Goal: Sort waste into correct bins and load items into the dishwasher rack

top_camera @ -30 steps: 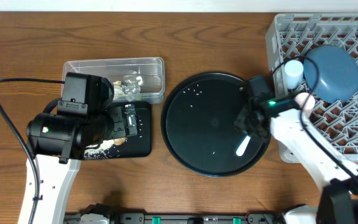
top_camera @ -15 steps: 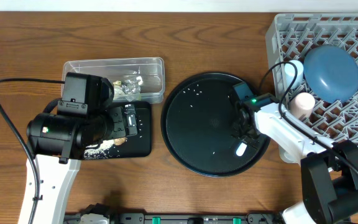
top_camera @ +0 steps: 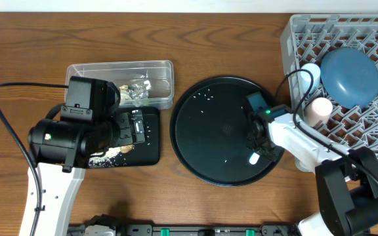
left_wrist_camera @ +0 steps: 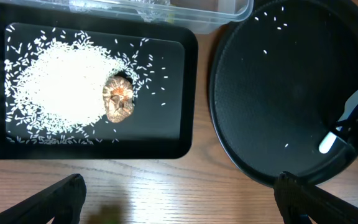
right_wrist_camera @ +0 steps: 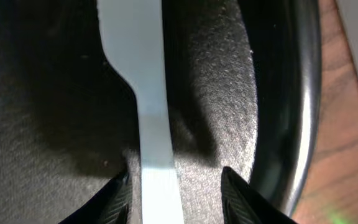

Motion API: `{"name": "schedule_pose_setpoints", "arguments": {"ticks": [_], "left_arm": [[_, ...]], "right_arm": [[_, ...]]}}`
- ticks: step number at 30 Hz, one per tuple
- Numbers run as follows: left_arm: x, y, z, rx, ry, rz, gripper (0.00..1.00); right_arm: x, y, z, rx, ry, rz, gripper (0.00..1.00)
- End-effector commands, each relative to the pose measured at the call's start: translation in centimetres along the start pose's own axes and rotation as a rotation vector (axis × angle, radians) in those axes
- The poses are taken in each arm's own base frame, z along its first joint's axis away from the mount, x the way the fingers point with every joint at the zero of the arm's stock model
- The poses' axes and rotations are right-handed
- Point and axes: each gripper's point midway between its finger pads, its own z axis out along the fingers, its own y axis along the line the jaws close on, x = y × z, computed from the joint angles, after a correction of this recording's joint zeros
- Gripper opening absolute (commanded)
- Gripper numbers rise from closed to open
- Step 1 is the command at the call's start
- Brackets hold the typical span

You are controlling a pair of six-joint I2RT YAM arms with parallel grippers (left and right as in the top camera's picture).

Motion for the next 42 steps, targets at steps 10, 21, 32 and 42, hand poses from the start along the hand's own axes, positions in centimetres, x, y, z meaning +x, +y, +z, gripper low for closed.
{"name": "schedule_pose_setpoints", "arguments": {"ticks": [10, 21, 32, 42], "left_arm": [[-0.1, 0.1, -0.1, -0.010, -0.005, 0.004, 0.98], [-0.1, 0.1, -0.1, -0.010, -0.005, 0.004, 0.98], [-0.1, 0.1, -0.1, -0.010, -0.005, 0.004, 0.98], [-0.1, 0.1, -0.1, -0.010, -0.005, 0.004, 0.98]], "right_arm": [[0.4, -0.8, 2.2, 0.007, -0.031, -0.001, 0.24], [0.4, -0.6, 2.0, -0.002, -0.029, -0.068, 0.07], [-0.8, 2.3, -1.3, -0.137, -0.069, -0.231, 0.08], [-1.7, 2.6, -5.7, -0.239, -0.174, -0.345, 0.09]]}}
